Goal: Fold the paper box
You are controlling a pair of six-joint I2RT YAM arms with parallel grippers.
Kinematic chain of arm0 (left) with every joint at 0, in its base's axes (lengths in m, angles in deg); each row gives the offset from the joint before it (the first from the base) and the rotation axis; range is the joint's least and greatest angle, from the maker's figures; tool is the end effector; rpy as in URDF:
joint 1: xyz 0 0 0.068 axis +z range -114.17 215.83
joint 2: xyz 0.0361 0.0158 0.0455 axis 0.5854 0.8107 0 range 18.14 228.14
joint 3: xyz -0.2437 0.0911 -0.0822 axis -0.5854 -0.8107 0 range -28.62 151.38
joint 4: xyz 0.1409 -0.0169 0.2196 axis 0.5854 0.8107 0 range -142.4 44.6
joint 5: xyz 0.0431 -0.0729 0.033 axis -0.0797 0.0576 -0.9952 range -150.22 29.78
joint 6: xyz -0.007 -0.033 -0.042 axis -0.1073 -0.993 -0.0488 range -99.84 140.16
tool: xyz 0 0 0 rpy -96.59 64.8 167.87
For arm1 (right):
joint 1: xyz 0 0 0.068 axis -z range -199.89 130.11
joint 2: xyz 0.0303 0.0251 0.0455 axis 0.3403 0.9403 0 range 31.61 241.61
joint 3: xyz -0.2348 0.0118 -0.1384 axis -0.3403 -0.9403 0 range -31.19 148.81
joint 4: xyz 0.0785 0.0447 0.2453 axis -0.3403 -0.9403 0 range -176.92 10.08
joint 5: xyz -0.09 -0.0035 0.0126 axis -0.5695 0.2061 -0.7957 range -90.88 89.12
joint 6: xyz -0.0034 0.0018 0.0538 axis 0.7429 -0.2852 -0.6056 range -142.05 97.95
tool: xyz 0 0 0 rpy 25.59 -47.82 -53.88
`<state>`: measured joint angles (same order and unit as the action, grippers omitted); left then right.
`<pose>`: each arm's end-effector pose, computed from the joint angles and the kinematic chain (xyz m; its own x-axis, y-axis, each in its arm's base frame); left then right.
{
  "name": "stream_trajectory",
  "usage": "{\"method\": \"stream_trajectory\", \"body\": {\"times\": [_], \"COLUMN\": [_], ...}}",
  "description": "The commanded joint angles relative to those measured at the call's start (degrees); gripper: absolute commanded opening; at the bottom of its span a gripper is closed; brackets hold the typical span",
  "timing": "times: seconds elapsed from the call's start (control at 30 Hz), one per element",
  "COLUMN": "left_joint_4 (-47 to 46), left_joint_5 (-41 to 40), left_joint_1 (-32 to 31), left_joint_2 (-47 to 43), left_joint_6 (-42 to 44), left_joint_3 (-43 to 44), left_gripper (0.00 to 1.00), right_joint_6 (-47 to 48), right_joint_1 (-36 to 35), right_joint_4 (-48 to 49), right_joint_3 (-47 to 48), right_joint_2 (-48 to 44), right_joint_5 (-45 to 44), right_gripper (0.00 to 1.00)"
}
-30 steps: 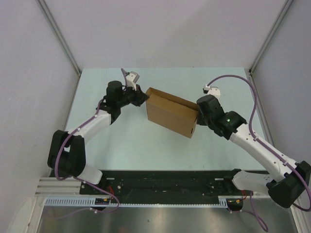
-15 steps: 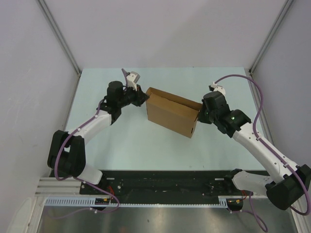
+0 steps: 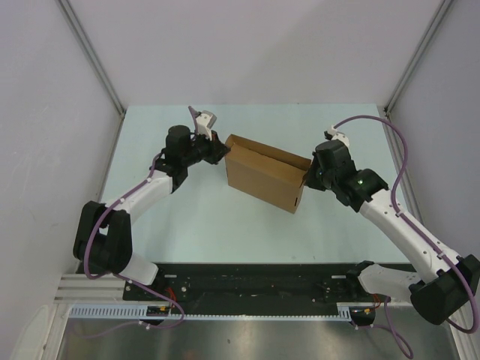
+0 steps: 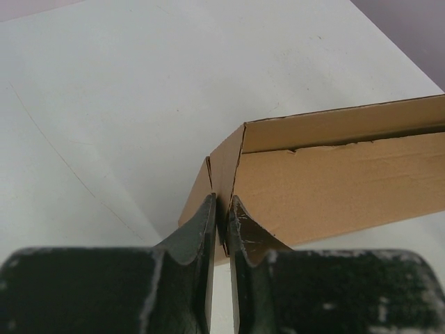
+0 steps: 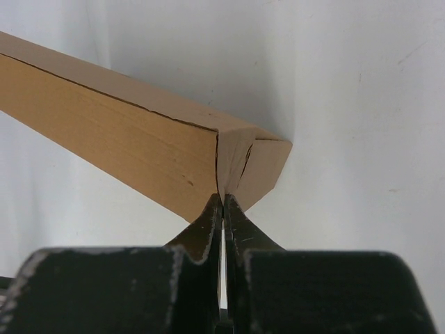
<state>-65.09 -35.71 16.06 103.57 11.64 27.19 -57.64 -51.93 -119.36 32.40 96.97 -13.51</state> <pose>0.3182 -0.1300 0.2768 -0.3719 -0.0095 -0.9282 0.6331 0.7287 -0.2610 0.2063 0.1198 0.3342 -0.6742 0.2481 -0.6956 0.0175 0.9470 0.3208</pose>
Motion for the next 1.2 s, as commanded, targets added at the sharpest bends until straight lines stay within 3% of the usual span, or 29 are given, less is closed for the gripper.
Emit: {"method": "stream_trajectory", "body": {"times": [0.0, 0.33, 0.93, 1.17], "left_joint_4": [0.56, 0.82, 2.05, 2.58], "left_joint_5": [0.36, 0.18, 0.01, -0.96], "left_joint_1": [-1.06, -1.41, -1.41, -1.33], "left_joint_2": [-1.84, -1.67, -1.76, -2.02], "left_joint_6": [1.13, 1.39, 1.22, 1.04], "left_joint_3": [0.17, 0.35, 1.58, 2.63], "left_gripper": [0.14, 0.14, 0.15, 0.26], "right_joint_6": [-2.02, -1.94, -0.79, -0.36], "right_joint_1": [0.65, 0.74, -6.72, -6.9], "right_joint_4": [3.84, 2.71, 0.77, 0.94], "right_joint_3": [0.13, 0.13, -4.35, -5.5], "right_joint_2": [-0.41, 0.2, 0.29, -0.41], "right_joint_5": [3.39, 2.78, -5.66, -6.27], "right_gripper": [0.0, 0.0, 0.0, 0.0]}}
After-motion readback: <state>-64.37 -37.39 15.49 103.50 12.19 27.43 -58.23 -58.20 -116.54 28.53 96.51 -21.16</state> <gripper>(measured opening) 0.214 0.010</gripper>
